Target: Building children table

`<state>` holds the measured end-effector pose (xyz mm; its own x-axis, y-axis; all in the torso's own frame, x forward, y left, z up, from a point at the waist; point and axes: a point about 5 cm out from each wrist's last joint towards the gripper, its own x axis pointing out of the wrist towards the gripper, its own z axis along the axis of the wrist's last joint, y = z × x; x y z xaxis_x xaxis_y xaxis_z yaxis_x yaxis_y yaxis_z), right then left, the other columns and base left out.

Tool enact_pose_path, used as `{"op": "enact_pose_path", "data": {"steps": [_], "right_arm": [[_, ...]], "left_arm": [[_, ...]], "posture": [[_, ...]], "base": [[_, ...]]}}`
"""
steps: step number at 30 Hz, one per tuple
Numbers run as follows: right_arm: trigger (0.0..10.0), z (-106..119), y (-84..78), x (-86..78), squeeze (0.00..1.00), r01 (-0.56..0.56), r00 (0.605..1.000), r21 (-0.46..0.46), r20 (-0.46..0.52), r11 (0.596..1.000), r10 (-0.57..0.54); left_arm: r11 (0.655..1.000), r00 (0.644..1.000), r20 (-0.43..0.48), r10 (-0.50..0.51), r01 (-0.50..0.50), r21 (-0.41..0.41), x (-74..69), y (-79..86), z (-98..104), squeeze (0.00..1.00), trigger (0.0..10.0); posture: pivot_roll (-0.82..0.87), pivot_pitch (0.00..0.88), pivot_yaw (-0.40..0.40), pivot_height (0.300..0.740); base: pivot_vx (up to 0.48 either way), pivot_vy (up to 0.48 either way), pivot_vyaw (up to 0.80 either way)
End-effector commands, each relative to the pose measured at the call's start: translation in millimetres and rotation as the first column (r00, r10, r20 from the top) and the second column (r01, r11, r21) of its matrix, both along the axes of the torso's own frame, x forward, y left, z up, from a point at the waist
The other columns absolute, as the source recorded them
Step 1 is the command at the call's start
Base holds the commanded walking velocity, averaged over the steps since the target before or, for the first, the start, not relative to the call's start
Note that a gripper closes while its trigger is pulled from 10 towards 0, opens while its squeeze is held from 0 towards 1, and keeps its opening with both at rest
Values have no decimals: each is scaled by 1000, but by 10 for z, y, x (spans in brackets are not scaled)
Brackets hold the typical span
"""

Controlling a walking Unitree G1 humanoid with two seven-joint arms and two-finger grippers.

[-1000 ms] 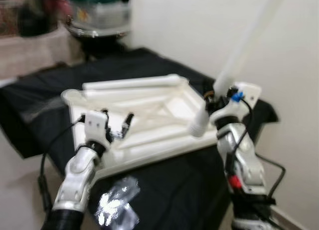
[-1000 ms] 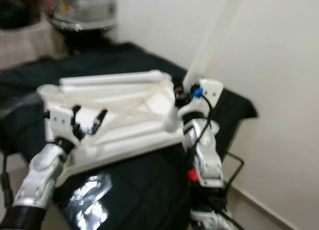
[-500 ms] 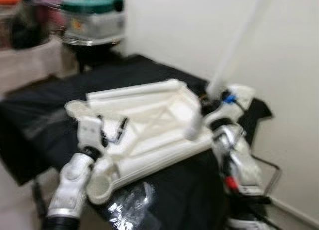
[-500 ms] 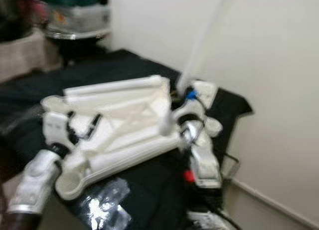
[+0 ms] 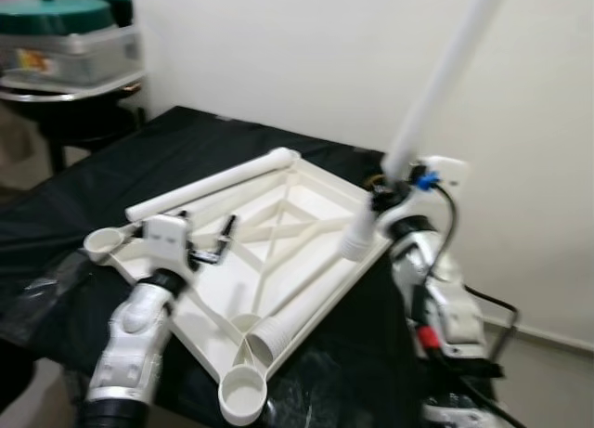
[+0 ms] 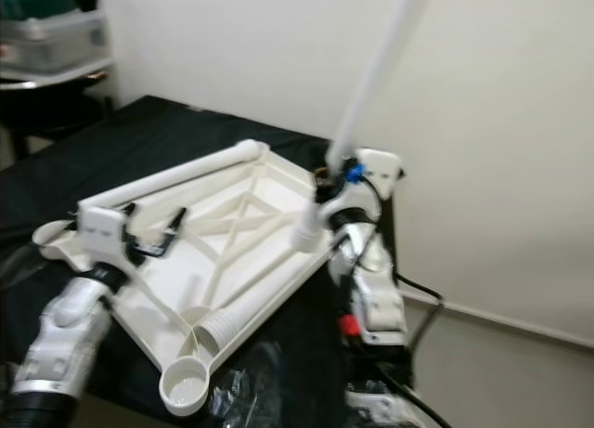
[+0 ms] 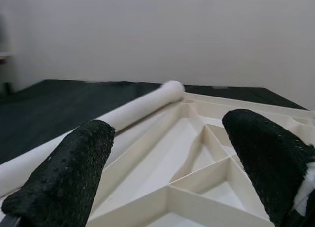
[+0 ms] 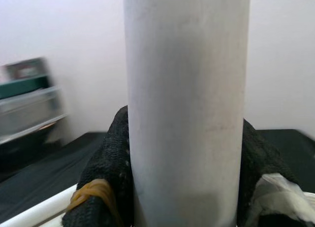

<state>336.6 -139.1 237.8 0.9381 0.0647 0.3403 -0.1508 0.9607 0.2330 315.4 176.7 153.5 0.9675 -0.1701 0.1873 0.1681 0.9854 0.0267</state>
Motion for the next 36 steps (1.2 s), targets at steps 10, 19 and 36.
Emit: {"op": "enact_pose_path", "data": {"steps": [10,19,36], "right_arm": [[10000,30,-78,-18,0,30,999,-2,16,1000,-30],[10000,28,-69,-18,0,30,999,-21,17,999,-30],[10000,-1,3,-23,0,12,1000,-9,3,1000,-12]], "left_arm": [[999,999,-9,-38,38,-17,11,-96,-10,0,10000],[999,999,13,-38,38,-20,18,-101,13,0,10000],[998,998,-11,-65,65,-16,21,-140,-18,0,10000]], "posture": [[90,0,-94,740],[88,0,-93,740],[84,0,-83,740]], "base": [[0,480,-160],[0,53,0],[0,282,0]]}}
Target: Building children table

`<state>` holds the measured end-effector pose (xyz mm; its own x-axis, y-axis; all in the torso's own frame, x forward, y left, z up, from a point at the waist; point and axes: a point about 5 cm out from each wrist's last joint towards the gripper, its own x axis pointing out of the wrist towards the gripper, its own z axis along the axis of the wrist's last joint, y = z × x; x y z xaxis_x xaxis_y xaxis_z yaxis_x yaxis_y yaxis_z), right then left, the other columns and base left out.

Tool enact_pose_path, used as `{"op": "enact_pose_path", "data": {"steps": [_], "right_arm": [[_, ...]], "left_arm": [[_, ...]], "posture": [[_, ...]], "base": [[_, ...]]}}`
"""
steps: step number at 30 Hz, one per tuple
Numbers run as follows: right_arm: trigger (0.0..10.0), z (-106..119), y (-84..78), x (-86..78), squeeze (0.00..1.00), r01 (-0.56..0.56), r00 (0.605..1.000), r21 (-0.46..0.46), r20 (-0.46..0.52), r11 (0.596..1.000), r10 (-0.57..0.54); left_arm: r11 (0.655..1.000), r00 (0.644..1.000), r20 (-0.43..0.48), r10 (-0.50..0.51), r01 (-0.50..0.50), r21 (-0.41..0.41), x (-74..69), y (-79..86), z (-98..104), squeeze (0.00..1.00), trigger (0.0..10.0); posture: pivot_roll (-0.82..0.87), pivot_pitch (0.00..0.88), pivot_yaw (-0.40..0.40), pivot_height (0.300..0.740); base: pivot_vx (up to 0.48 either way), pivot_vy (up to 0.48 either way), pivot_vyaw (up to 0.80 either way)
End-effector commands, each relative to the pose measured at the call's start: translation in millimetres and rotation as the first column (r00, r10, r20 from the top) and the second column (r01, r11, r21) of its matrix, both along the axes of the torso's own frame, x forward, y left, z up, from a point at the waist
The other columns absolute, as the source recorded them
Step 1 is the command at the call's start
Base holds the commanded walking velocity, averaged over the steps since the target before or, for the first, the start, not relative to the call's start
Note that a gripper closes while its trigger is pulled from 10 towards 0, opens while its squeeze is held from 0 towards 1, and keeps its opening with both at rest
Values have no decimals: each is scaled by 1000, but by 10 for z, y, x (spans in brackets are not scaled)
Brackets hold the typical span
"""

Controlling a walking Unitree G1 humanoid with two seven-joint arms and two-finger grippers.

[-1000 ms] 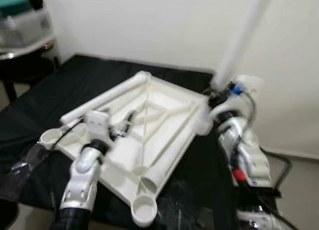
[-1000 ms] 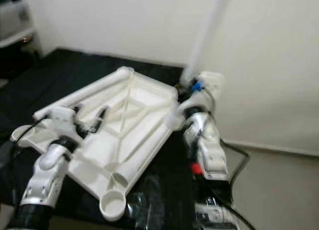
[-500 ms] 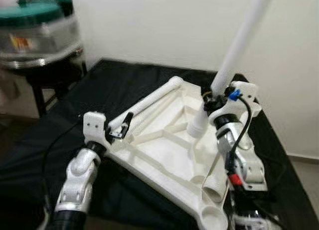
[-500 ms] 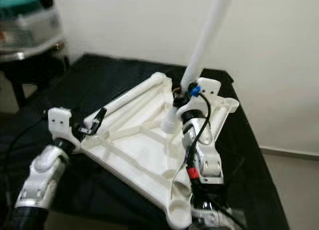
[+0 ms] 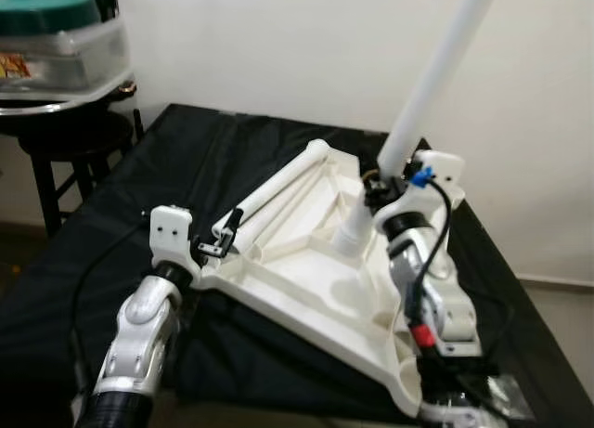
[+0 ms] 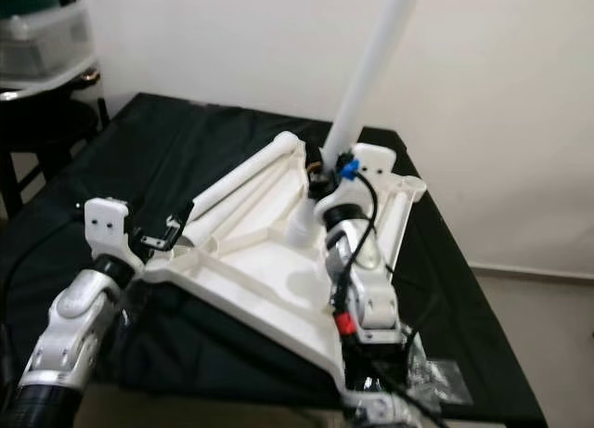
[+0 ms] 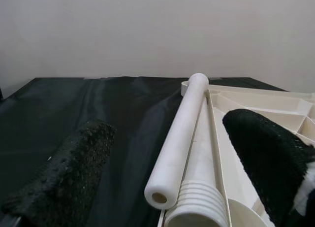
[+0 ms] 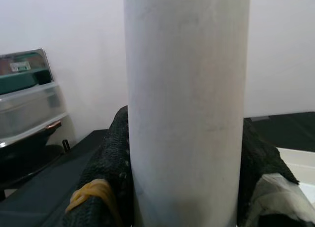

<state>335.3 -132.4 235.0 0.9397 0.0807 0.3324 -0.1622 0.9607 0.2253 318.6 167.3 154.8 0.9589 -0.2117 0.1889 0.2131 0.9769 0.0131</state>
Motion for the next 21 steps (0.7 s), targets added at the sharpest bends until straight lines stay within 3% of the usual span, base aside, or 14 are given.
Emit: {"op": "enact_pose_path", "data": {"steps": [1,7,12,13,15,17,20,21], "right_arm": [[10000,26,-60,-9,0,25,1000,0,10,1000,-25],[10000,28,-2,-27,0,-4,1000,-9,8,1000,4],[10000,56,109,-182,0,-204,978,-93,28,975,207],[10000,56,109,-182,0,-204,978,-93,28,975,207],[10000,52,120,-305,0,-313,946,-194,22,930,323],[10000,17,59,-463,0,-436,895,-273,-31,858,445],[10000,-24,-42,-619,0,-538,838,-330,-113,776,533],[10000,-24,-42,-619,0,-538,838,-330,-113,776,533]], "left_arm": [[1000,1000,-9,-20,20,-1,-11,-48,-30,0,10000],[1000,1000,4,-22,22,3,-29,-50,-23,0,10000],[998,998,-8,-58,58,3,-60,-77,-45,0,10000],[998,998,-8,-58,58,3,-60,-77,-45,0,10000],[997,997,-12,-72,72,4,-71,-93,-56,0,10000],[997,997,-20,-77,77,4,-77,-101,-75,0,10000],[997,996,-30,-81,81,2,-81,-99,-92,0,10000],[997,996,-30,-81,81,2,-81,-99,-92,0,10000]], "posture": [[84,0,-83,740],[86,0,-86,740],[81,0,-86,740],[81,0,-86,740],[76,0,-83,740],[72,0,-81,740],[58,0,-77,740],[58,0,-77,740]], "base": [[0,480,0],[0,47,0],[0,0,0],[0,0,0],[0,0,0],[0,0,0],[0,0,0],[0,0,0]]}}
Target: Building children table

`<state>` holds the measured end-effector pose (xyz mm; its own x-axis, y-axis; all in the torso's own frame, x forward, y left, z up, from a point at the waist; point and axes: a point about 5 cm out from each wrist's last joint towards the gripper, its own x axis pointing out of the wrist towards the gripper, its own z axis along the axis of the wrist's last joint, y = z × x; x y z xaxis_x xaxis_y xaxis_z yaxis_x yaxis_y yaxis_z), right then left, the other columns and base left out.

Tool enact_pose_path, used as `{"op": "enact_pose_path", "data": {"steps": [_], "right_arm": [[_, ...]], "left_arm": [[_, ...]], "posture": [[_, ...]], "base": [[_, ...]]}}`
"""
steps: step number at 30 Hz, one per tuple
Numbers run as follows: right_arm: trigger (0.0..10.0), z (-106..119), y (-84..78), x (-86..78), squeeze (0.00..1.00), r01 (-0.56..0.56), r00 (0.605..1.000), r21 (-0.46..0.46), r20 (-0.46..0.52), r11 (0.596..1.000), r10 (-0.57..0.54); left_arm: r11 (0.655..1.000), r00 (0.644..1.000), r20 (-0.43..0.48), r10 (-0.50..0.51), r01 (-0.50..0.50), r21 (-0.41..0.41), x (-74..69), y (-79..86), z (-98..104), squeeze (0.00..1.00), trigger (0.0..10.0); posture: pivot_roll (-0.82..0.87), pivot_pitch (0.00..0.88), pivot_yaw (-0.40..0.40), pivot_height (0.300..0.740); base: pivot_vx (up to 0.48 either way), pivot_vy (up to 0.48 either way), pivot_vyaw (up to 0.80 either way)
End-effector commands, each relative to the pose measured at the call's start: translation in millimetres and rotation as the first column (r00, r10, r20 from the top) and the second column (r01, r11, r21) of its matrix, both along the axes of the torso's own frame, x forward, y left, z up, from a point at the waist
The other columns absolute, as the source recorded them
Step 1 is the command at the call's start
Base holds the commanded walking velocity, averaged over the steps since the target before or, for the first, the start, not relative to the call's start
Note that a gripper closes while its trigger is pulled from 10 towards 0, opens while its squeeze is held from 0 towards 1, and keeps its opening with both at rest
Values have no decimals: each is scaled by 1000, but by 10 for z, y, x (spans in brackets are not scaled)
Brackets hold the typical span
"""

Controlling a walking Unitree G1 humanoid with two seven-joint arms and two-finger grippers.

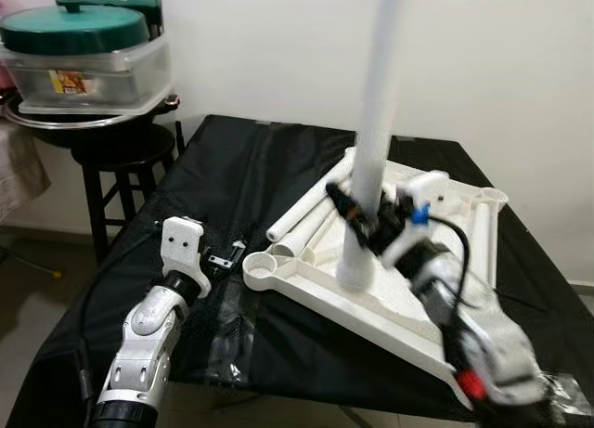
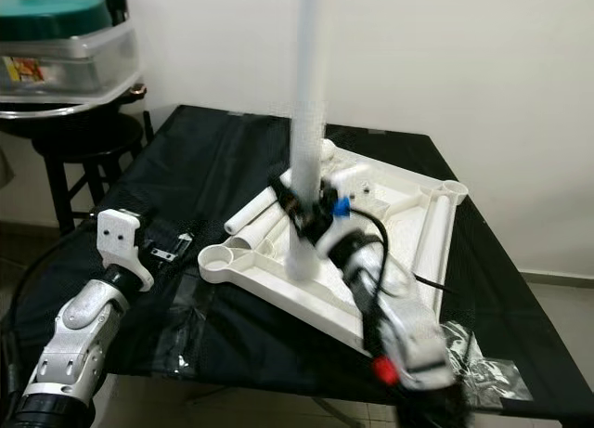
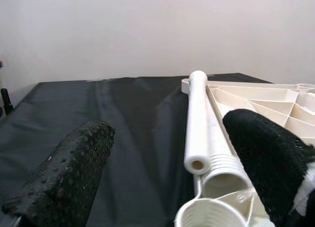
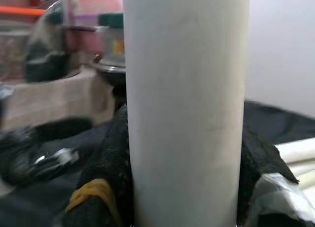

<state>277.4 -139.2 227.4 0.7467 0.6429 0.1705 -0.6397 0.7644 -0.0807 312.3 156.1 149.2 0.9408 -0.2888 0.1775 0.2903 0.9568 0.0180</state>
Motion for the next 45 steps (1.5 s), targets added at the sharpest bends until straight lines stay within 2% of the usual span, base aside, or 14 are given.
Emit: {"op": "enact_pose_path", "data": {"steps": [1,3,5,8,16,20,22,23,26,28,31,33,35,45], "right_arm": [[10000,37,-24,-96,0,-77,997,-37,-6,996,77],[10000,43,-109,-192,0,-131,990,-52,-55,990,128],[10000,47,-116,-226,0,-160,984,-28,-84,987,157],[10000,-2,-95,-332,0,-227,970,-79,-106,971,218],[10000,-49,-137,-431,0,-260,958,-82,-144,962,247],[10000,-155,-244,-616,0,-315,930,-80,-225,946,291],[10000,-188,-444,-341,0,-15,987,-98,-161,995,-1],[10000,-188,-444,-341,0,-15,987,-98,-161,995,-1],[10000,-192,-618,-35,0,308,945,-16,-115,951,-307],[10000,-165,-628,36,0,378,923,40,-91,925,-373],[10000,-118,-585,110,0,437,900,143,-69,888,-431],[10000,-118,-585,110,0,437,900,143,-69,888,-431],[10000,-176,-451,159,0,431,902,220,-113,875,-416],[10000,-479,-258,212,0,465,878,305,-275,831,-391]], "left_arm": [[1000,1000,-24,-2,2,-3,-19,13,-44,0,10000],[1000,999,-36,-12,12,-1,-20,3,-68,0,10000],[1000,999,-41,-16,16,0,-18,-7,-80,0,10000],[1000,999,-44,-20,20,0,-16,-17,-81,0,10000],[1000,998,-54,-18,19,4,-17,7,-99,0,10000],[1000,998,-64,-16,16,7,-22,34,-121,0,10000],[1000,997,-72,-30,31,7,-13,-11,-144,0,10000],[1000,997,-72,-30,31,7,-13,-11,-144,0,10000],[999,997,-73,-36,36,5,0,-38,-148,0,10000],[999,997,-70,-32,32,6,4,-28,-144,0,10000],[1000,997,-69,-19,20,6,3,5,-146,0,10000],[1000,997,-69,-19,20,6,3,5,-146,0,10000],[1000,997,-72,-9,9,11,-11,34,-165,0,10000],[1000,997,-72,-4,4,9,-14,32,-171,0,10000]], "posture": [[58,0,-77,740],[45,0,-73,740],[45,0,-73,740],[48,0,-74,740],[47,0,-72,740],[39,0,-64,740],[24,0,-52,740],[24,0,-52,740],[32,0,-57,740],[46,0,-65,740],[50,0,-68,740],[50,0,-68,740],[56,0,-75,740],[57,0,-79,740]], "base": [[0,0,0],[0,0,0],[0,0,0],[0,0,0],[0,0,0],[0,0,0],[0,0,0],[0,0,0],[0,0,0],[0,0,0],[0,0,0],[0,0,0],[0,0,0],[0,0,0]]}}
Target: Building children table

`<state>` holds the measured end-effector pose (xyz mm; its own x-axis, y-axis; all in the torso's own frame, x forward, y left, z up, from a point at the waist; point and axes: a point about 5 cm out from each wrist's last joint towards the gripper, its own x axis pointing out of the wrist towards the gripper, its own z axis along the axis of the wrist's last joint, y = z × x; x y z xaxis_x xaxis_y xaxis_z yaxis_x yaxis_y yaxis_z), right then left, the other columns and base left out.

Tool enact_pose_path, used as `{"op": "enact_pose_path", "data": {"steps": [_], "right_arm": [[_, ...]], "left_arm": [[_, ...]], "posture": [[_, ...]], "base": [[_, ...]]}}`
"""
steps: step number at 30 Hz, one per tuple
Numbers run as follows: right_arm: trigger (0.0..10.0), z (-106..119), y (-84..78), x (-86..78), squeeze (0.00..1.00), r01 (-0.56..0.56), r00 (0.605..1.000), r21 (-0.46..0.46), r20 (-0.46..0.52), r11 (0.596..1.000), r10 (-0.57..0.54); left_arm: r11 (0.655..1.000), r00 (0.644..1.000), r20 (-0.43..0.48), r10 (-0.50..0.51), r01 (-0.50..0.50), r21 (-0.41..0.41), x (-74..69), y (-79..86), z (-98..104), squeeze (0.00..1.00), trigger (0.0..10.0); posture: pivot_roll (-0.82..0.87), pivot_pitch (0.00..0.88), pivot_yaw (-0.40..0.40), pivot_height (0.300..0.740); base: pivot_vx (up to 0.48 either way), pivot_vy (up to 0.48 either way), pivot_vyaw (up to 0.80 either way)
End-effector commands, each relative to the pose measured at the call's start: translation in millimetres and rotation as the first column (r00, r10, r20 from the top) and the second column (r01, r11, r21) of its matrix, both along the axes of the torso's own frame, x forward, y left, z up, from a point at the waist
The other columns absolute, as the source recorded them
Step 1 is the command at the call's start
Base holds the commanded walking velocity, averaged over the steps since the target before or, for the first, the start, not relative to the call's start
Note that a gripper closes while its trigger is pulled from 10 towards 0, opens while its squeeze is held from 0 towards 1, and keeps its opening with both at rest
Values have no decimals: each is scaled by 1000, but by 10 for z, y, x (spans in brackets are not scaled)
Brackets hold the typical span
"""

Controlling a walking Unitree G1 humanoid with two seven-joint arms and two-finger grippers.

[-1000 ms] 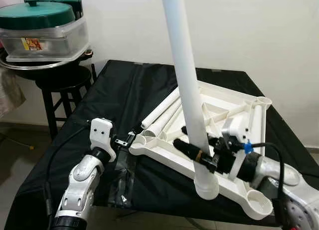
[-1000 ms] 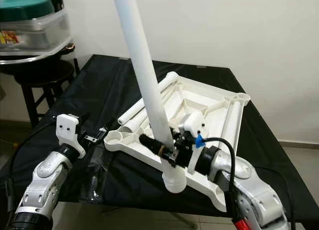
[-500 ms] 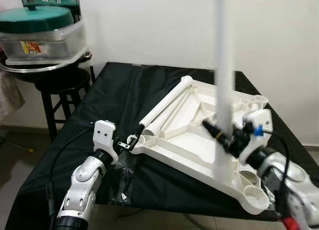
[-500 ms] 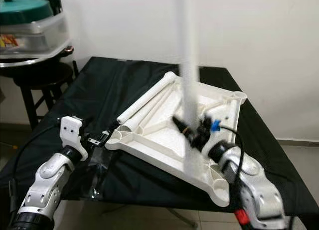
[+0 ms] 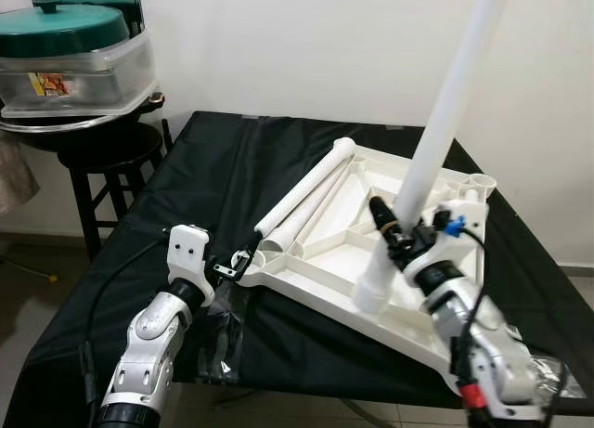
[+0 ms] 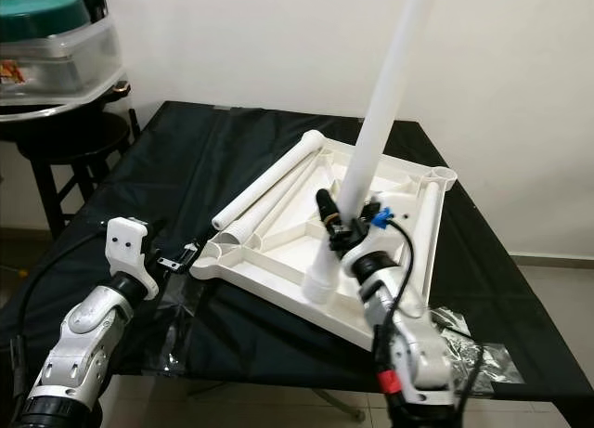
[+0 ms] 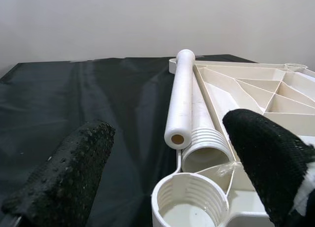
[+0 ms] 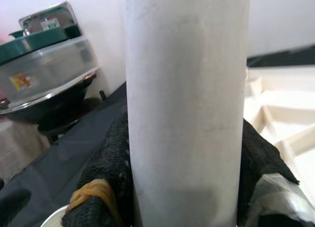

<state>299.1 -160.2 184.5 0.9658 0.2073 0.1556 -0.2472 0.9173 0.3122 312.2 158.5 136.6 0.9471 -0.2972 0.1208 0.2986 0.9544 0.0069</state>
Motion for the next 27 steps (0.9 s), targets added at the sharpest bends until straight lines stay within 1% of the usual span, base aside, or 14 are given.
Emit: {"op": "enact_pose_path", "data": {"steps": [1,3,7,10,12,13,15,16,18,20,23,24,26,27], "right_arm": [[10000,-94,-62,4,0,48,998,53,-36,997,-47],[10000,-151,-106,16,0,87,994,105,-68,991,-80],[10000,-279,-214,6,0,163,980,109,-130,981,-148],[10000,-432,-336,-24,0,241,953,83,-211,967,-219],[10000,-432,-336,-24,0,241,953,83,-211,967,-219],[10000,-536,-416,-62,0,284,929,31,-257,958,-267],[10000,-815,-593,-218,0,328,852,-119,-392,937,-348],[10000,-815,-593,-218,0,328,852,-119,-392,937,-348],[10000,-993,-689,-368,0,317,797,-181,-482,931,-365],[10000,-993,-689,-368,0,317,797,-181,-482,931,-365],[10000,-1071,-720,-500,0,255,778,-235,-526,938,-343],[10000,-1071,-720,-500,0,255,778,-235,-526,938,-343],[10000,-1104,-815,-620,0,149,775,-356,-537,923,-332],[10000,-1104,-815,-620,0,149,775,-356,-537,923,-332]], "left_arm": [[1000,1000,-14,5,-5,4,-12,15,-47,0,10000],[1000,1000,-17,8,-7,6,-11,24,-54,0,10000],[1000,1000,-18,4,-4,6,0,-1,-59,0,10000],[1000,1000,-18,2,-2,6,6,-19,-61,0,10000],[1000,1000,-18,2,-2,6,6,-19,-61,0,10000],[1000,1000,-19,2,-2,6,5,-21,-63,0,10000],[1000,1000,-23,1,0,7,3,-27,-77,0,10000],[1000,1000,-23,1,0,7,3,-27,-77,0,10000],[1000,1000,-27,-3,3,7,2,-41,-90,0,10000],[1000,1000,-27,-3,3,7,2,-41,-90,0,10000],[1000,999,-31,-10,10,5,7,-67,-99,0,10000],[1000,999,-31,-10,10,5,7,-67,-99,0,10000],[1000,999,-34,-12,12,4,12,-78,-106,0,10000],[1000,999,-34,-12,12,4,12,-78,-106,0,10000]], "posture": [[55,0,-77,740],[50,0,-78,740],[45,0,-74,740],[40,0,-73,740],[40,0,-73,740],[35,0,-71,740],[27,0,-68,740],[27,0,-68,740],[17,0,-62,740],[17,0,-62,740],[-1,0,-53,740],[-1,0,-53,740],[-7,0,-56,740],[-7,0,-56,740]], "base": [[0,0,0],[0,0,0],[0,0,0],[0,0,0],[0,0,0],[0,0,0],[0,0,0],[0,0,0],[0,0,0],[0,0,0],[0,0,0],[0,0,0],[0,0,0],[0,0,0]]}}
